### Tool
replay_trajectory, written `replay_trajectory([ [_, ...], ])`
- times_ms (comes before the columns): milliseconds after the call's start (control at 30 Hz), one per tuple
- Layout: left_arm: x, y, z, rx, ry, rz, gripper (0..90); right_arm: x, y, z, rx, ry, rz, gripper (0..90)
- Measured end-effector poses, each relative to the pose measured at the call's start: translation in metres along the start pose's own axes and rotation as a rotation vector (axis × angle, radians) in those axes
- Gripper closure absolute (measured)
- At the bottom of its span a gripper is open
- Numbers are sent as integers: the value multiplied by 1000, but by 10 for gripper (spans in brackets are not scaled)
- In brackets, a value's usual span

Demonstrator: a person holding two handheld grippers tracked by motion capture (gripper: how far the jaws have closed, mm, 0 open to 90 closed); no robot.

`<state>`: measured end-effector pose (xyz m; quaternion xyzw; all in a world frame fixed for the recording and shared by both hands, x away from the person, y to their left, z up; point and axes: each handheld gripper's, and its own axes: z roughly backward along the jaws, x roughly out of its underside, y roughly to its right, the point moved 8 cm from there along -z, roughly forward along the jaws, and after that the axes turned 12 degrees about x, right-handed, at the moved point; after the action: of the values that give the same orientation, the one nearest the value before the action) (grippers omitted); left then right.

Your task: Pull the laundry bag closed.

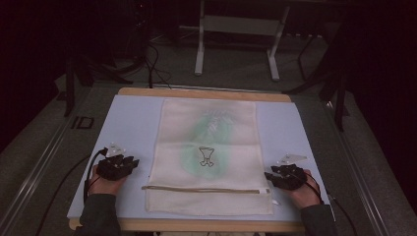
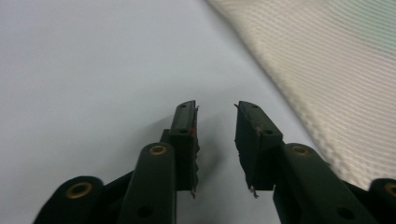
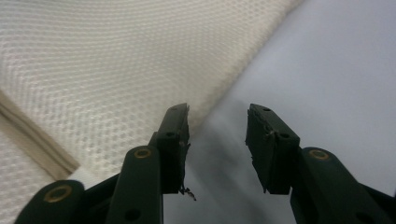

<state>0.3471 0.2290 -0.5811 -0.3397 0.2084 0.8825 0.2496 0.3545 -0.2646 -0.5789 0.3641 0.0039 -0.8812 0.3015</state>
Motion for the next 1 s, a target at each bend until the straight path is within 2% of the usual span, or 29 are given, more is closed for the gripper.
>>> replay_trajectory([
  [33,0,0,0,0,0,0,707,0,0,0,0,0,0,590],
  [67,-1,4,-1,26,1,-16,712,-1,-2,1,10,-4,18,590],
  [133,-1,6,-1,37,-1,-25,715,-2,-3,2,11,2,25,589],
  [200,-3,12,-1,73,5,-40,717,-5,-6,5,0,11,31,582],
  [367,-5,15,-1,80,6,-45,706,-9,-11,8,-7,16,42,582],
  [467,-6,14,-1,69,6,-42,706,-14,-20,10,-44,20,51,579],
  [567,-5,14,-1,72,7,-32,729,-15,-24,10,-53,19,55,579],
  [667,-7,18,1,119,28,-45,770,-19,-33,10,-75,24,67,579],
  [800,-6,20,-1,125,11,-61,798,-21,-38,10,-88,29,78,579],
  [867,-5,23,-3,144,-5,-69,821,-23,-43,10,-97,26,89,573],
  [1000,-5,25,-5,140,-21,-84,820,-25,-50,10,-110,29,104,571],
])
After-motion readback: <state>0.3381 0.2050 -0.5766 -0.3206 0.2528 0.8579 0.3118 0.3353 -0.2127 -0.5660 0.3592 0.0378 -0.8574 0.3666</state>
